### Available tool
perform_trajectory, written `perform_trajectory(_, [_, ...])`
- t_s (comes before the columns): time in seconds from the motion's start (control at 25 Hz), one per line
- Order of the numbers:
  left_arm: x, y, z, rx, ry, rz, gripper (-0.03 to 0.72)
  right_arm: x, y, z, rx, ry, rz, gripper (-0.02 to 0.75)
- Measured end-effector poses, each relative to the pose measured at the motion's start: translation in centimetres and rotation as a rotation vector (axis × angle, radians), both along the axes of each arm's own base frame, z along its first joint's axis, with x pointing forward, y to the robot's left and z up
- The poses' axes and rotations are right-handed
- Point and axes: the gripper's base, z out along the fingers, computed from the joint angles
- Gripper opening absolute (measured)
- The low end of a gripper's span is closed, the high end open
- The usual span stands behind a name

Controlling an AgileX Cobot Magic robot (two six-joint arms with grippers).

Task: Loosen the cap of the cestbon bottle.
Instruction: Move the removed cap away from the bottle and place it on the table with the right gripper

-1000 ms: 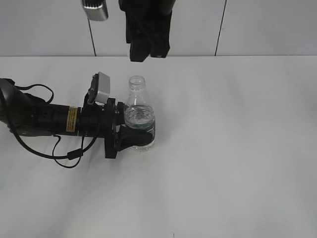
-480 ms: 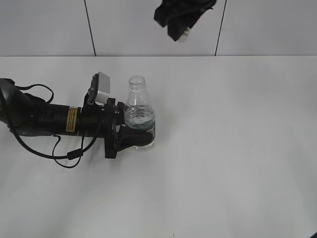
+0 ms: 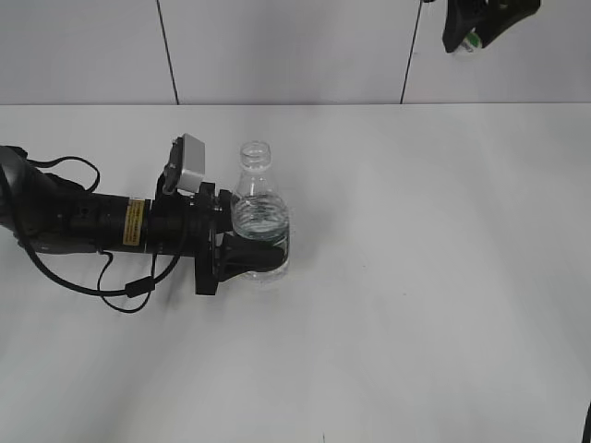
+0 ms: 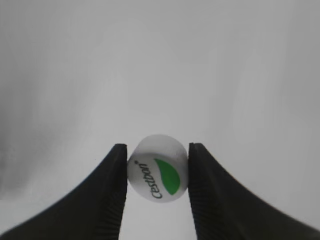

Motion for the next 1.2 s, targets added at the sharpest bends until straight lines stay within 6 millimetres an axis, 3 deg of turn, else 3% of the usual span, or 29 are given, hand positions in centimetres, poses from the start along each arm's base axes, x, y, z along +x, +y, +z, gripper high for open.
perform_trajectory(0.24, [0.0,0.0,0.0,-0.002,0.0,-0.001,0.412,0.5,-3.2,-5.3,-0.034,0.165,-0.076,0.286])
perform_trajectory(0.44, [0.0,0.0,0.0,-0.002,0.0,-0.001,0.412,-0.5,-3.7,-8.9,-0.051,0.292,-0.085,0.286])
perform_trajectory(0.72, [0.0,0.0,0.0,-0.002,0.0,-0.001,0.412,0.3,-3.7,-14.2,0.057,0.439,-0.086,0.286])
perform_trajectory(1.2, [0.0,0.0,0.0,-0.004,0.001,0.005,0.412,1.8,-3.3,-18.2,0.081,0.397,-0.103,0.286])
